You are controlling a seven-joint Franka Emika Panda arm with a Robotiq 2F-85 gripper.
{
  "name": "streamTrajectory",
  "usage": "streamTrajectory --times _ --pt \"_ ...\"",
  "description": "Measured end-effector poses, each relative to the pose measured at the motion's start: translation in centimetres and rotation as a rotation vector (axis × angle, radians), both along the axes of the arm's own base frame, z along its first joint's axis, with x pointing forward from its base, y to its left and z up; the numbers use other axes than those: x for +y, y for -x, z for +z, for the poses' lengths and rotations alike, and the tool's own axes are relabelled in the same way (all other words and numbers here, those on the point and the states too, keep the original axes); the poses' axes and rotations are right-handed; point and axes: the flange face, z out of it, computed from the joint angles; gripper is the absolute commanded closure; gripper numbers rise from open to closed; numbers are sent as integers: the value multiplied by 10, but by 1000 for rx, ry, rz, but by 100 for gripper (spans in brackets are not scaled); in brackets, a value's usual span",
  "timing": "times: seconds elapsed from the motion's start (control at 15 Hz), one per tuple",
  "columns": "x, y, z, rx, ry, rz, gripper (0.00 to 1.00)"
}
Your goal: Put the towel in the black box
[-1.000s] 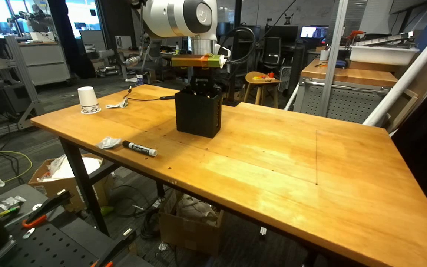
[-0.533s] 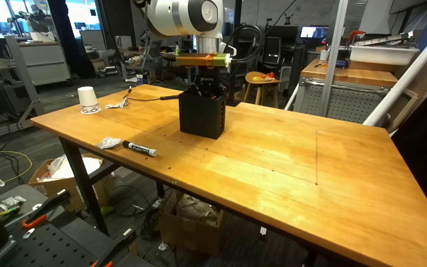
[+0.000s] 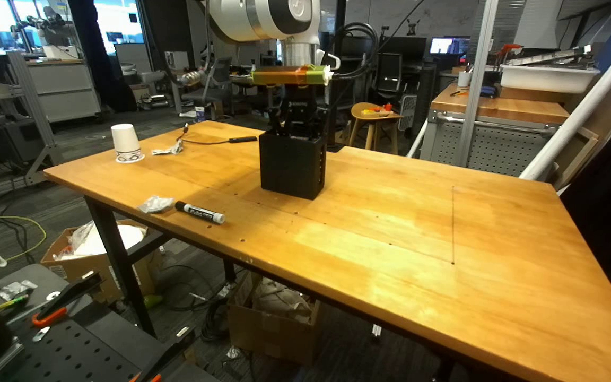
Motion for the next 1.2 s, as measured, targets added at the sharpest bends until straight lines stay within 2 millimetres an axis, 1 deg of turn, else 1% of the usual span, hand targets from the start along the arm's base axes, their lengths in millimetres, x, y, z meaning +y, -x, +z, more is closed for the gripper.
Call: streamTrajectory --times 0.07,0.13,0.27,0.33,0.4,0.47,0.67,0.73,1.0,1.07,1.13,1.2 --pt "0 0 3 -5 0 -1 4" --pt "0 -1 6 -9 1 -1 1" --pt "0 -1 11 -18 1 -3 0" --pt "0 -2 14 -23 2 -4 1" --pt "0 -3 17 -29 2 -5 25" --pt "0 -4 20 -35 2 -5 25" --pt "0 -8 26 -49 2 -7 48" --pt "0 -8 27 -51 2 -8 58" --pt "1 -8 27 -51 -2 -9 86" --pt "2 -8 27 -51 -4 -10 95" --pt "2 -8 27 -51 -6 -11 99" --pt "2 -8 27 -50 -7 -12 100"
